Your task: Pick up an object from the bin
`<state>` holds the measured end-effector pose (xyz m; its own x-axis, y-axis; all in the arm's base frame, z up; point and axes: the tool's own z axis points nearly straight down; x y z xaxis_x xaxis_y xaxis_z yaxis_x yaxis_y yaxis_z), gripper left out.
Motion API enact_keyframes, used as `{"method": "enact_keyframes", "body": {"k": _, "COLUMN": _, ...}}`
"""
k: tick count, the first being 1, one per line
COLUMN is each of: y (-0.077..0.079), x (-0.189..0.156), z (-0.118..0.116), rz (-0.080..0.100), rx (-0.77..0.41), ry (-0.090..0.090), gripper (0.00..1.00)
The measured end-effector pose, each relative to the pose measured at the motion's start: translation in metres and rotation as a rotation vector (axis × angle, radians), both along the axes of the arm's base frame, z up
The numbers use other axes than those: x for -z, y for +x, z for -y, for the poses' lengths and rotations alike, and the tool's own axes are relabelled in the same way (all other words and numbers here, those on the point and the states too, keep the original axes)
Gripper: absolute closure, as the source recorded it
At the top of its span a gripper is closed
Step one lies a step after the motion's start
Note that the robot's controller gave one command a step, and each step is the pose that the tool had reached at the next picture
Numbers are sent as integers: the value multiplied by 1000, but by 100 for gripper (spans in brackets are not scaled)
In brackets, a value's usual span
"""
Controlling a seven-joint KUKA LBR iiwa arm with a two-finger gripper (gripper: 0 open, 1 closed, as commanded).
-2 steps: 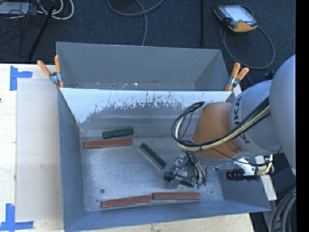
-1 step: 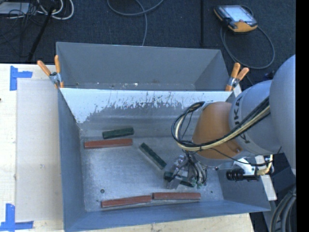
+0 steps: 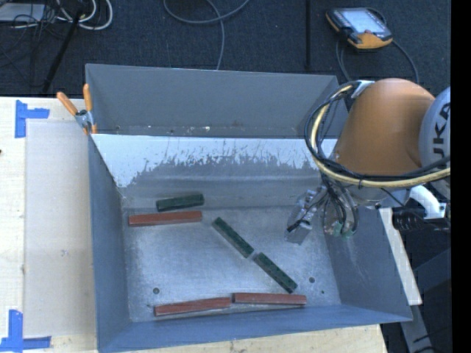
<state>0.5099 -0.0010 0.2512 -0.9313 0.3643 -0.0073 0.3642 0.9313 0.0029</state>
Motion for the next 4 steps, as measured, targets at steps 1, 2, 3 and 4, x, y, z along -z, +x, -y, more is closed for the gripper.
{"method": "enact_keyframes", "body": {"k": 1, "y": -1, "x": 4, "z": 0, "rz": -8, "rx": -3, "ry": -1, "gripper": 0}}
{"method": "enact_keyframes", "body": {"k": 2, "y": -1, "x": 4, "z": -1, "rz": -8, "rx": -4, "ry": -1, "gripper": 0}}
{"method": "enact_keyframes", "body": {"k": 3, "y": -4, "x": 54, "z": -12, "rz": -3, "rx": -45, "ry": 0, "gripper": 0}}
{"method": "enact_keyframes", "body": {"k": 4, "y": 8, "x": 121, "z": -31, "rz": -4, "rx": -31, "ry": 0, "gripper": 0}}
